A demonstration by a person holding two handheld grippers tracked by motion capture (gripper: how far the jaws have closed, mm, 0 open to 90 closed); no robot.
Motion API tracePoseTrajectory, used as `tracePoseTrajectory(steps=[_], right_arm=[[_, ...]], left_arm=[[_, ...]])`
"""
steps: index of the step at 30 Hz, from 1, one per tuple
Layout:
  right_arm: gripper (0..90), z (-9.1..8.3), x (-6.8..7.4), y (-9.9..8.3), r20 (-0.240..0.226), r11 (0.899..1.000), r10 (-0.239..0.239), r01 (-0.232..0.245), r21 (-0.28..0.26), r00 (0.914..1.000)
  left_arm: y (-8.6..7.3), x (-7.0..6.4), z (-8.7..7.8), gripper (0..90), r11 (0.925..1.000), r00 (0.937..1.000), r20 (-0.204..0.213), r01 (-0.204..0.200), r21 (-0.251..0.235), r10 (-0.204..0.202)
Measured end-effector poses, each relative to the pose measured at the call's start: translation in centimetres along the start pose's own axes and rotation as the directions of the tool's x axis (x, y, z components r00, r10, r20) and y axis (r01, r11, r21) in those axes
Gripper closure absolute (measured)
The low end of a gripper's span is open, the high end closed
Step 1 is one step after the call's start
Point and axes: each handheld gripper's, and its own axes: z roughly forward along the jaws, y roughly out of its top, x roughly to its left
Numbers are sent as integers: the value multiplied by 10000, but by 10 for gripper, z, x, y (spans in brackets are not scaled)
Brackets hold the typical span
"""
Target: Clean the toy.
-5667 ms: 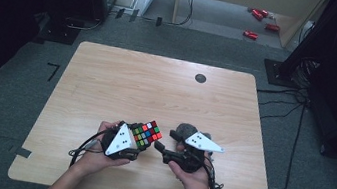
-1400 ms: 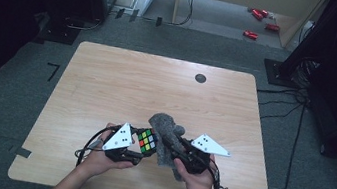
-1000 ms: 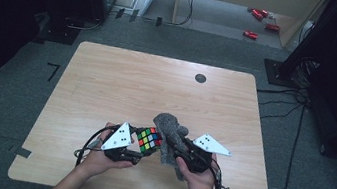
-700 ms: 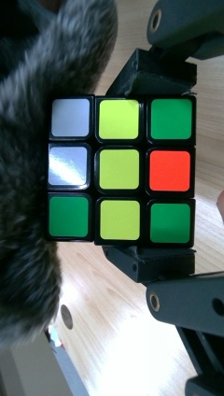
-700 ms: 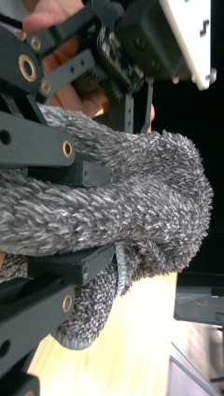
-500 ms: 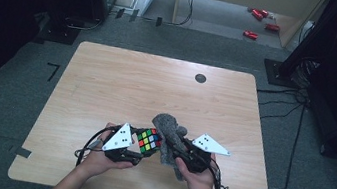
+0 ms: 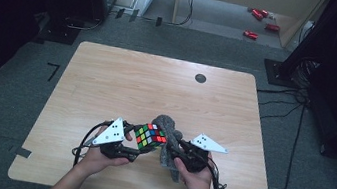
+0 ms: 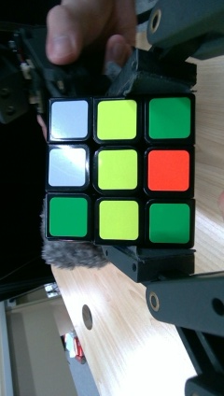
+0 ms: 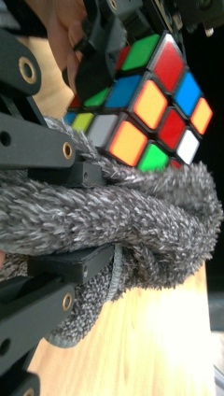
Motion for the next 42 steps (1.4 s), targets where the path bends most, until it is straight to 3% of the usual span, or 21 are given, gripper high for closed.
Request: tracePoseTrajectory(steps=[4,12,17,18,23,27,28,29,30,32,34,36,39,42], right_arm=[[672,4,0,-4,-384,9998,176,-172,109,9991],[687,10,5,-8,-784,9987,-75,114,490,9969],[693,14,7,-10,-1010,9960,-391,469,764,9941],[693,16,11,-13,-1057,9924,-699,799,938,9919],[694,20,16,-15,-1162,9857,-1051,1189,1194,9877],[690,18,17,-13,-1058,9824,-1392,1508,1102,9846],[690,13,17,-8,-856,9830,-1565,1636,832,9840],[690,13,17,-8,-856,9830,-1565,1636,832,9840],[690,7,15,-3,-555,9893,-1366,1391,438,9891],[692,4,14,-2,-246,9913,-1299,1303,154,9912],[694,4,14,-2,-185,9913,-1309,1312,144,9912],[695,6,16,-5,-225,9902,-1387,1391,153,9901],[694,17,26,-13,-804,9809,-1761,1817,696,9811],[693,21,32,-16,-852,9739,-1997,2073,922,9762]], left_arm=[[0,2,-2,342,9999,9999,-47,90,-89,-91],[1,6,-6,342,9993,9995,-109,299,-219,-301],[1,9,-8,342,9983,9987,-195,459,-370,-466],[1,10,-8,342,9978,9984,-188,529,-400,-536],[-1,14,-10,342,9967,9970,-312,689,-424,-702],[-1,15,-12,342,9966,9971,-320,679,-473,-695],[-2,15,-12,342,9967,9969,-300,711,-387,-723],[-2,15,-12,342,9967,9969,-300,711,-387,-723],[-3,15,-12,342,9963,9964,-294,788,-347,-798],[-3,13,-11,342,9965,9966,-217,790,-287,-796],[-2,11,-10,342,9973,9972,-269,690,-252,-697],[-1,12,-12,342,9965,9967,-240,764,-341,-773],[0,17,-17,342,9938,9941,-420,975,-537,-998],[-1,21,-21,342,9917,9918,-595,1089,-685,-1130]])
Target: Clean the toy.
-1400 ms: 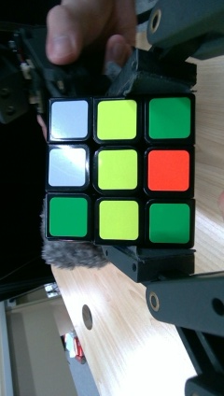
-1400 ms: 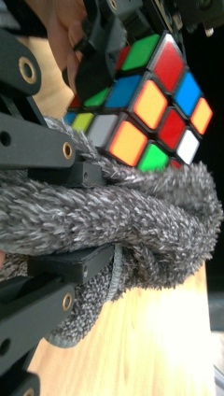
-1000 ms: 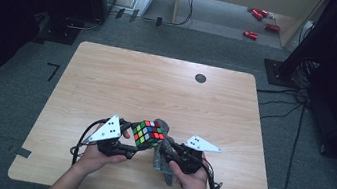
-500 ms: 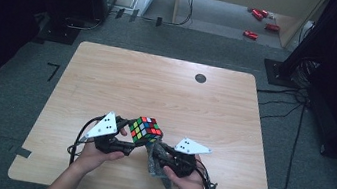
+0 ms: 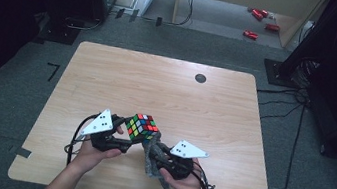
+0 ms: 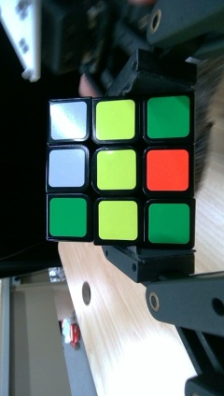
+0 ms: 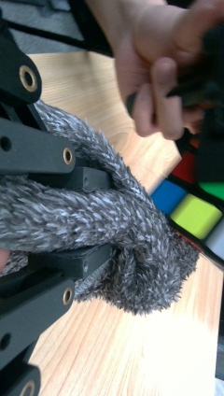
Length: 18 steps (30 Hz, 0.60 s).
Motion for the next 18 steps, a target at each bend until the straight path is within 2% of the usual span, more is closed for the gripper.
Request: tracePoseTrajectory(steps=[4,6,9,11,18], right_arm=[[693,-3,-1,3,192,9999,-50,52,-106,9998],[693,-13,-10,6,317,9973,383,-362,-645,9988],[693,-16,-12,7,429,9960,483,-448,-778,9979],[691,-11,-7,5,607,9985,228,-197,-521,9979],[690,4,5,-2,260,9999,-126,124,105,9996]], left_arm=[[-2,1,2,342,9999,9999,78,92,82,-93],[-3,-1,3,342,9999,9998,179,24,162,-27],[-3,-4,5,342,9997,9997,222,-41,241,36],[-3,-3,6,342,9995,9999,164,-6,300,1],[-3,1,1,342,9998,9999,-20,124,183,-124]])
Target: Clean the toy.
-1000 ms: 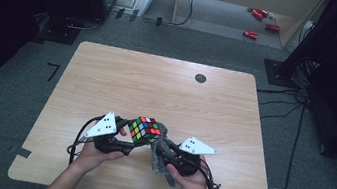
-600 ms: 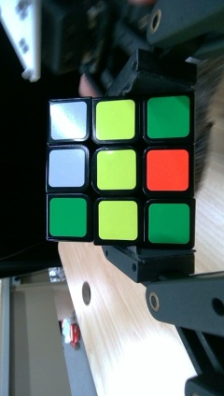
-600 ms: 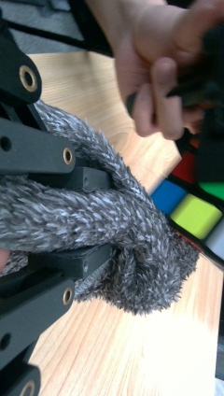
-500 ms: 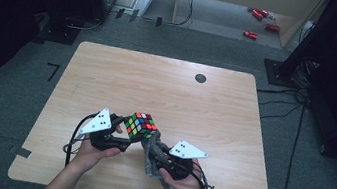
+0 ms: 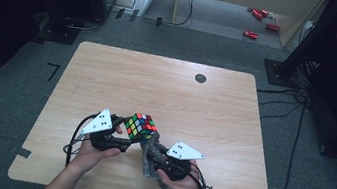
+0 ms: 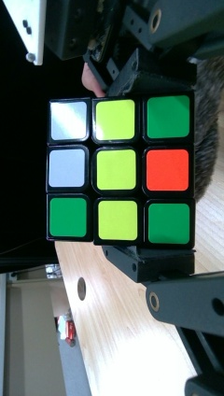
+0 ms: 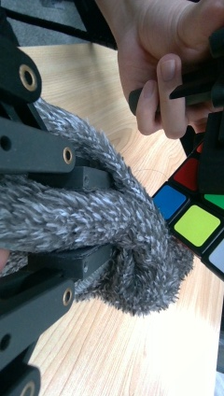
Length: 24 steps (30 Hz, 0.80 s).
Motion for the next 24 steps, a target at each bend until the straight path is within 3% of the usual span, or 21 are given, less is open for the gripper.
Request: tracePoseTrajectory(steps=[3,7,11,15,18,21,23,24], right_arm=[[690,-2,-2,2,69,10000,-68,68,-50,10000],[691,-15,-15,6,221,9952,568,-548,-817,9981],[691,-14,-12,5,142,9961,487,-476,-740,9987],[690,-1,-1,-1,-231,9997,201,-204,-140,9995],[689,0,1,0,-203,10000,15,-17,-77,9998],[689,-5,-4,3,-57,9996,-3,2,-267,10000],[690,-15,-13,6,38,9950,543,-538,-839,9985],[690,-15,-13,6,38,9950,543,-538,-839,9985]], left_arm=[[0,0,0,342,10000,10000,34,13,12,-13],[-1,-2,2,342,9998,9999,104,-112,154,111],[0,-4,2,342,9999,9998,183,-95,117,93],[1,-1,-1,342,10000,9999,132,48,2,-48],[1,0,-2,342,10000,9999,123,98,-20,-97],[0,-1,-1,342,10000,9999,126,72,-9,-72],[0,-2,1,342,10000,9999,131,-15,98,13],[-1,-2,1,342,9999,9999,132,-25,130,24]])
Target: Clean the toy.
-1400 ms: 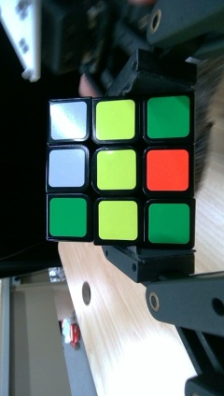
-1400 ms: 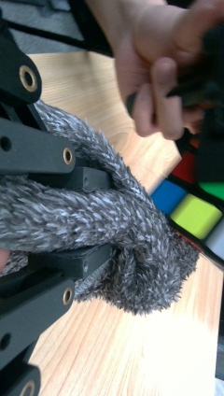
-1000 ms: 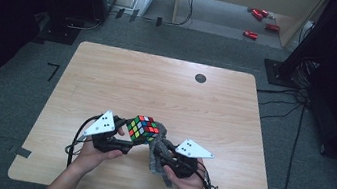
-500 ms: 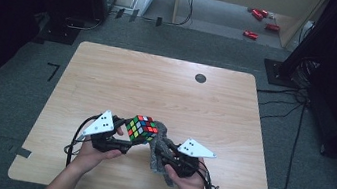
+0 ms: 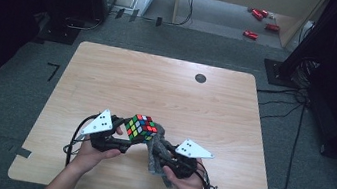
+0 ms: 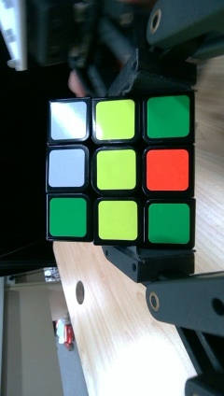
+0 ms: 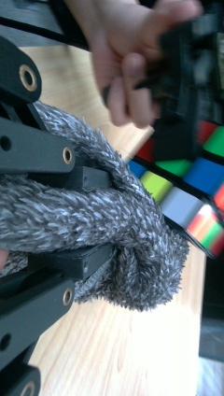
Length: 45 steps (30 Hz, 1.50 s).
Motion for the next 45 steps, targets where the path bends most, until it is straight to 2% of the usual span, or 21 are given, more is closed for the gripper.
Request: tracePoseTrajectory(steps=[3,8,10,14,16,17,21,22,23,24,27,29,30,31,34,37,38,39,42,44,45], right_arm=[[689,1,1,-1,19,10000,-54,54,81,10000],[686,15,11,-9,-512,9960,-289,331,829,9983],[685,18,13,-11,-529,9933,-487,539,1027,9974],[686,11,7,-6,-322,9966,-338,361,740,9989],[686,5,0,-3,-227,9993,-6,14,365,9997],[688,2,-3,-2,-134,9997,75,-72,241,9999],[688,7,1,-5,-230,9991,-21,31,420,9997],[688,12,6,-8,-364,9973,-181,206,703,9992],[688,12,6,-8,-364,9973,-181,206,703,9992],[687,17,11,-11,-505,9943,-402,450,969,9979],[688,19,14,-12,-506,9917,-599,652,1107,9969],[688,17,12,-10,-433,9920,-636,679,1064,9970],[688,11,7,-6,-282,9956,-509,530,773,9983],[688,11,7,-6,-282,9956,-509,530,773,9983],[690,1,-1,0,-62,9996,-146,148,234,9999],[689,3,0,-3,-55,9995,-159,161,269,9999],[690,10,7,-7,-169,9977,-334,343,587,9993],[690,10,7,-7,-169,9977,-334,343,587,9993],[693,20,18,-13,-203,9900,-959,974,1017,9952],[696,22,21,-13,-72,9843,-1356,1356,1130,9907],[697,20,19,-12,12,9852,-1368,1360,1047,9906]], left_arm=[[0,0,1,342,10000,10000,23,12,12,-12],[1,2,-3,342,9999,9999,-47,119,-78,-119],[0,2,-2,342,9999,9999,-62,101,-63,-101],[0,1,-1,342,10000,10000,-29,72,-25,-72],[-1,0,0,342,9999,10000,-57,-49,125,50],[-1,0,1,342,9999,10000,-24,12,137,-11],[0,0,1,342,9999,9999,42,109,44,-110],[0,0,0,342,9999,9999,62,161,21,-161],[0,1,0,342,9998,9998,61,179,-4,-179],[0,1,-1,342,9998,9998,49,205,-30,-205],[0,1,-1,342,9998,9998,32,182,-4,-182],[0,2,-1,342,9997,9997,39,248,-56,-248],[0,2,-1,342,9998,9998,48,217,-24,-217],[0,2,-1,342,9998,9998,48,217,-24,-217],[-1,1,1,342,9998,9998,49,205,33,-205],[0,0,1,342,9996,9996,92,268,20,-268],[0,0,1,342,9995,9994,141,310,-15,-310],[0,0,0,342,9993,9992,167,358,-68,-357],[0,2,-1,342,9992,9991,163,399,-86,-398],[0,2,-2,342,9989,9989,120,449,-110,-447],[0,3,-2,342,9988,9988,134,469,-139,-467]])
